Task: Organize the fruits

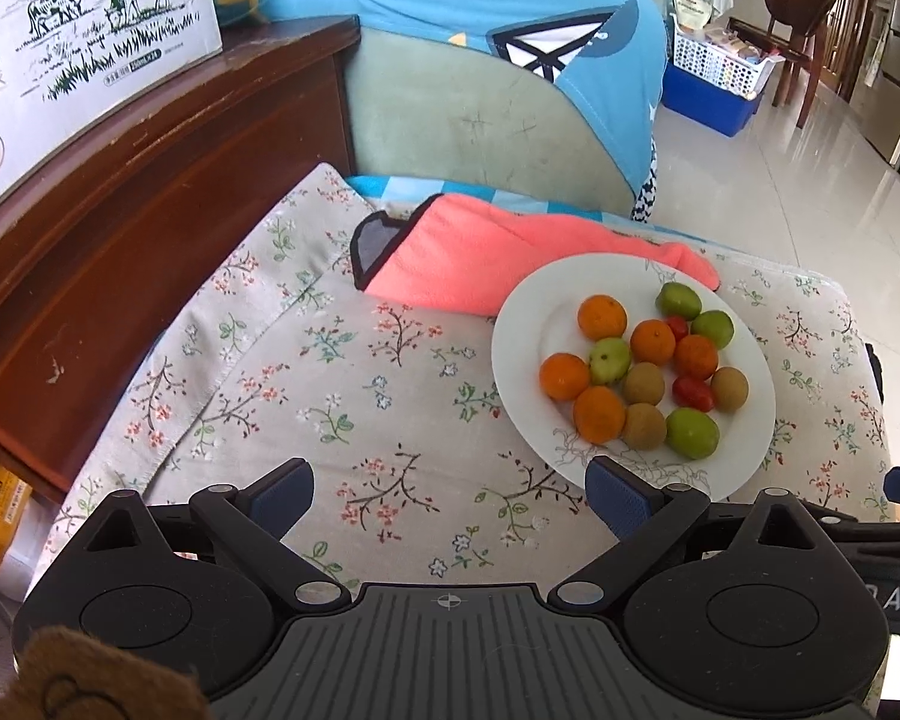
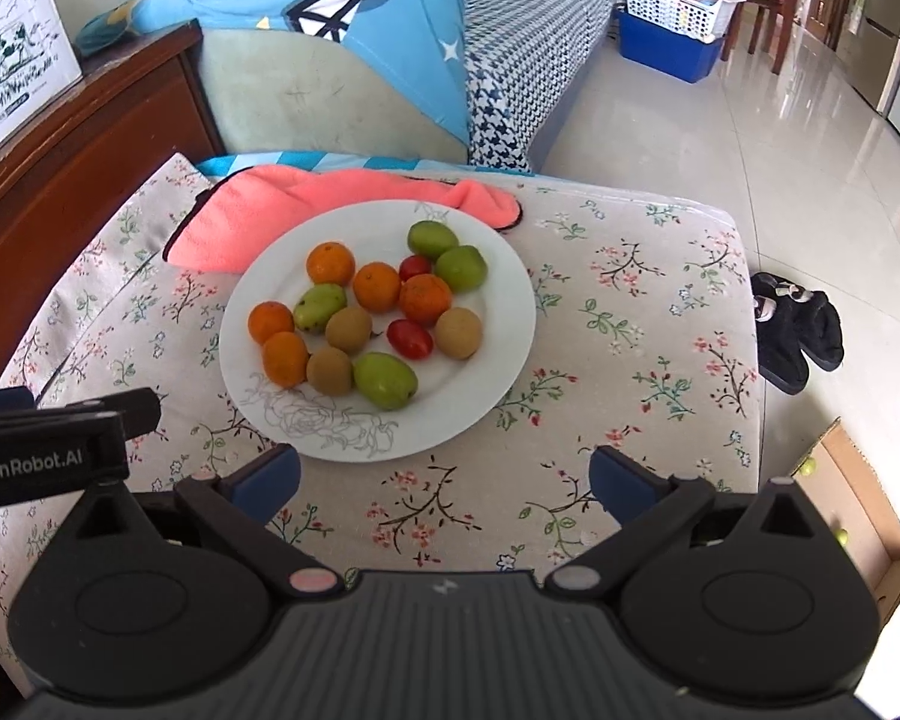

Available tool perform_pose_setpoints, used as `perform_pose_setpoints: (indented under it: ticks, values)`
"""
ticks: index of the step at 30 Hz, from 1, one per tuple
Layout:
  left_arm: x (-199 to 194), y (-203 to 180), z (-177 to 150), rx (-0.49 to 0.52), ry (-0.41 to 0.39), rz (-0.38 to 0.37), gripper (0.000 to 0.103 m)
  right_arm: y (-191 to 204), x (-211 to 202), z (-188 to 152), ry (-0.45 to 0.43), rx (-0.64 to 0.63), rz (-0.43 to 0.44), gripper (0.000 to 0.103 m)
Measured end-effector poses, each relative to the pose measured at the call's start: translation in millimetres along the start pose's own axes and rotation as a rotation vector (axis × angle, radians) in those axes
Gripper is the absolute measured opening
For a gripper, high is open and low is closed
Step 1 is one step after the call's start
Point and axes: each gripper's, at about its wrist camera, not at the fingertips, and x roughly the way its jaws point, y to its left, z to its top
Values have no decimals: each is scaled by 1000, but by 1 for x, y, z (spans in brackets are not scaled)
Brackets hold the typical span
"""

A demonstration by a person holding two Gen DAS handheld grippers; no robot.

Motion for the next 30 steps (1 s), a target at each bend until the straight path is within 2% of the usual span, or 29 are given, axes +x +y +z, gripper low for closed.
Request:
perform_pose_setpoints:
  ticks: [10,18,30]
  values:
    - [13,-2,3,-3,23,4,98,-6,7,2,-7,25,-40,102]
    - [24,-17,3,46,36,14,98,-3,17,2,-11,-9,-98,102]
    - [28,-19,3,45,38,40,98,2,22,3,-24,-33,-114,102]
